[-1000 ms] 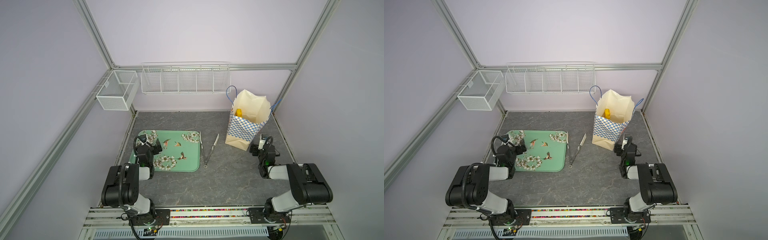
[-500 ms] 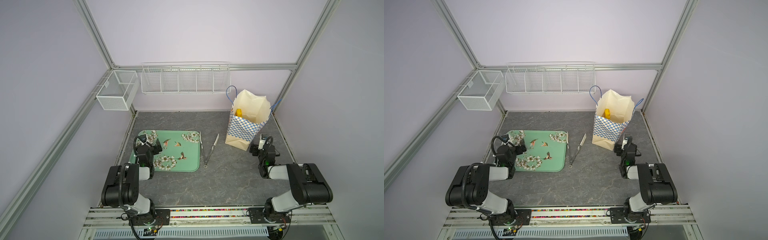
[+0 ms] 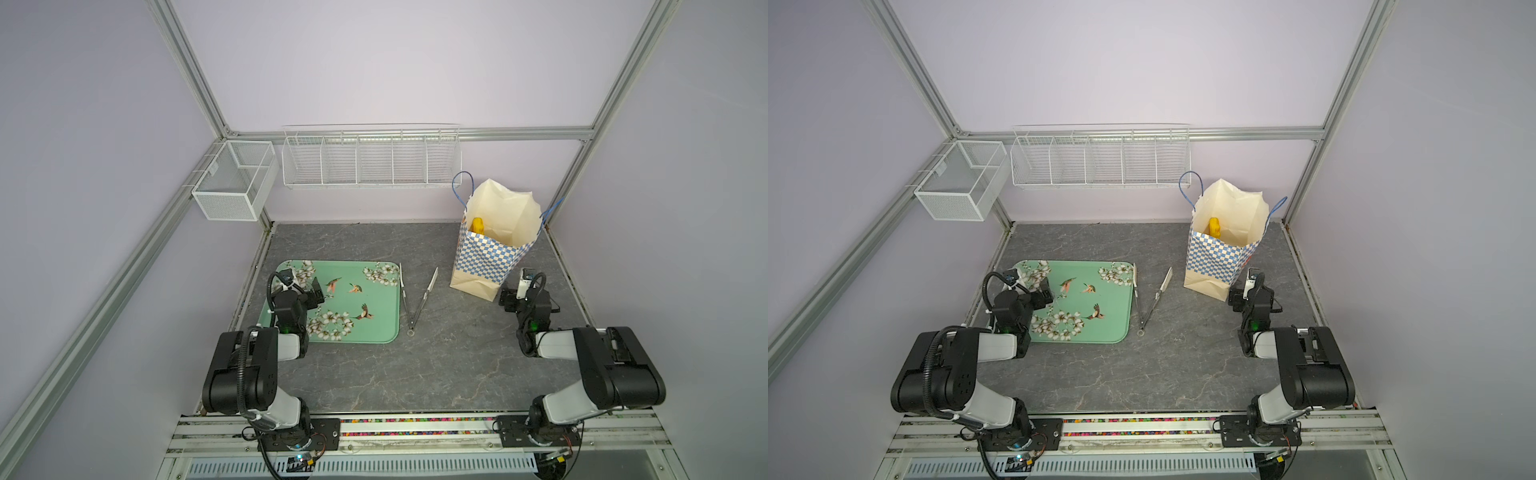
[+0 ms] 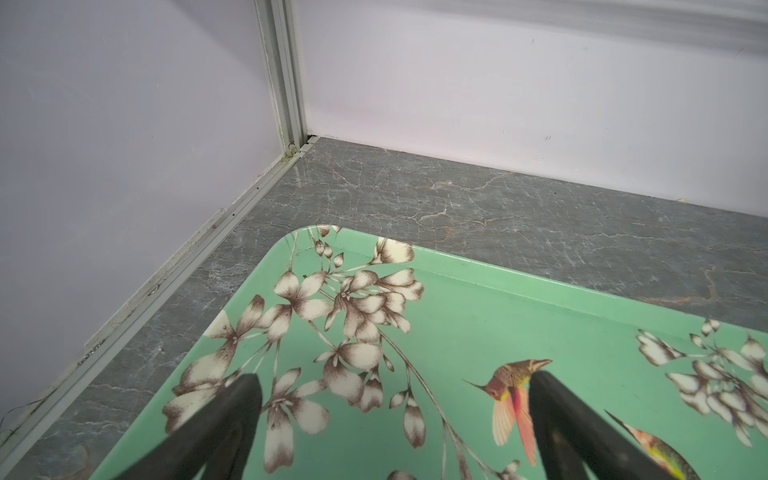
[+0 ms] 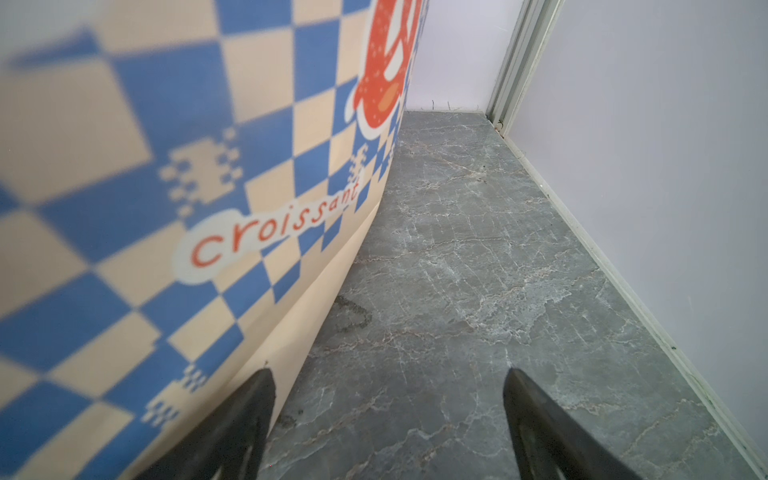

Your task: Take the fake bread out of the paper bag

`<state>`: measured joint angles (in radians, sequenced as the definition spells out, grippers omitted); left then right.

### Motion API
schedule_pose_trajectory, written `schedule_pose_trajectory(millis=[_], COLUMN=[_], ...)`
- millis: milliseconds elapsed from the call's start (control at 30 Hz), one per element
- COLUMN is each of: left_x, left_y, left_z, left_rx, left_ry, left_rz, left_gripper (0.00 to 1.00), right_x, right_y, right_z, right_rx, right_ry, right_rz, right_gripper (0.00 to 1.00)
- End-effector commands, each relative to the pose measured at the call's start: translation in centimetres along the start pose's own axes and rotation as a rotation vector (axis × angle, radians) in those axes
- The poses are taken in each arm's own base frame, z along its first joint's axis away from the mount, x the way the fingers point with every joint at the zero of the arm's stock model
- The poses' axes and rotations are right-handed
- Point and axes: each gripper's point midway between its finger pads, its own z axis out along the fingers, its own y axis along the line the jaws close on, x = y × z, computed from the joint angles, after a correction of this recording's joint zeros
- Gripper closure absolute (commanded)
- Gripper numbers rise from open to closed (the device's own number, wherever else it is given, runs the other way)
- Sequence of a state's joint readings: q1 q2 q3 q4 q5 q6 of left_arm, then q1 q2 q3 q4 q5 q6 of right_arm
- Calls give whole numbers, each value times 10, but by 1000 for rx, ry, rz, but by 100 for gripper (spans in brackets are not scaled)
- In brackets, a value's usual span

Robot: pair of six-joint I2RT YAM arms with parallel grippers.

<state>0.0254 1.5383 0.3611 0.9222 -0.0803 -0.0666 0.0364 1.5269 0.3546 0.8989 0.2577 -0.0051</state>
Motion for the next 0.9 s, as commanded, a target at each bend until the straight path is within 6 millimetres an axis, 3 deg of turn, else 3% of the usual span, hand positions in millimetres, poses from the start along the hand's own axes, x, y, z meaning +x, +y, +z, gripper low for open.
schedule_pose_trajectory(millis=[0, 733, 867], left_x=[-5, -4, -15], left_y=[-2, -3, -12], left_z=[3, 3, -6], left_rx=[7, 9, 50], left_ry=[-12, -11, -33], left_rz=[14, 14, 42], left_gripper=[1, 1, 1], right_x=[-6, -5, -14], right_y=[1, 0, 1], right_z=[2, 2, -4], right_rx=[2, -13, -21], right_ry=[-18, -15, -30], right_rz=[-11, -2, -2], right_gripper=[12, 12, 11])
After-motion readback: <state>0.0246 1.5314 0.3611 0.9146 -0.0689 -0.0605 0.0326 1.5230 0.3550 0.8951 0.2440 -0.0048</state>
